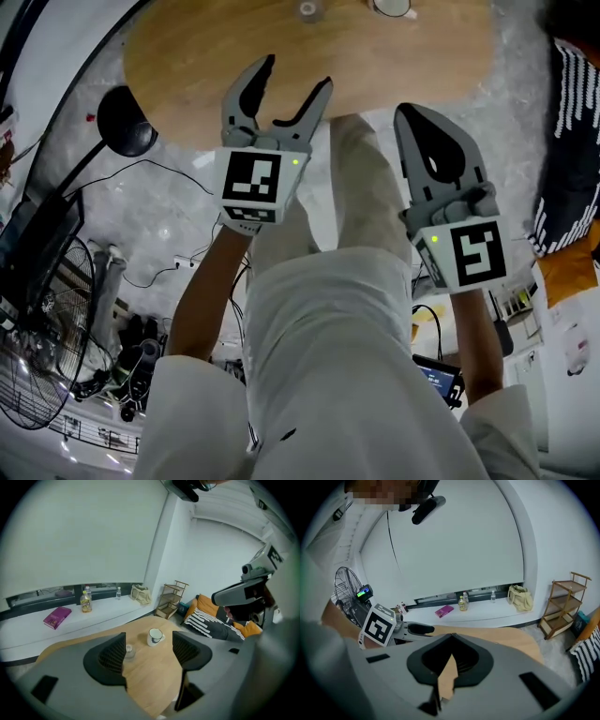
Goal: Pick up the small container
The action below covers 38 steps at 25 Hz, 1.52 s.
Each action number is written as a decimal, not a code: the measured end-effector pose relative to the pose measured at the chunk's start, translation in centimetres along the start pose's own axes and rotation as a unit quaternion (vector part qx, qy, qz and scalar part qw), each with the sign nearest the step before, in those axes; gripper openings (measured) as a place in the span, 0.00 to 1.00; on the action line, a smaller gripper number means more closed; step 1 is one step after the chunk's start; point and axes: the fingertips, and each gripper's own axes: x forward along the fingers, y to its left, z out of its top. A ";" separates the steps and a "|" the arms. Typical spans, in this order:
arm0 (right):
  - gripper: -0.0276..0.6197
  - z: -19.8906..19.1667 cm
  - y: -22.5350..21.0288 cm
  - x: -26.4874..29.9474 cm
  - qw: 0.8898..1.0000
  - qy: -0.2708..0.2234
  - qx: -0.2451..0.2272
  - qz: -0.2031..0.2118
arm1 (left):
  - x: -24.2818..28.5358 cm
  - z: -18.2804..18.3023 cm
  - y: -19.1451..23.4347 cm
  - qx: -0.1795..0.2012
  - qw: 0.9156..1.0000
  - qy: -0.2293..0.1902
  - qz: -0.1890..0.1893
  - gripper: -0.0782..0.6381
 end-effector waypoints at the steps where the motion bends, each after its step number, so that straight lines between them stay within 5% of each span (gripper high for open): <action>1: 0.05 -0.2 -0.5 0.3 1.000 0.001 0.002 0.000 | 0.5 -0.2 0.2 0.002 1.000 0.000 0.005 0.55; 8: 0.05 -1.6 -3.1 3.0 1.000 0.005 0.019 -0.008 | 5.2 -2.8 3.3 0.026 0.999 0.010 0.044 0.55; 38: 0.11 -6.6 -9.3 8.9 0.996 0.043 0.079 0.004 | 19.3 -11.4 8.6 0.043 0.988 0.124 0.081 0.58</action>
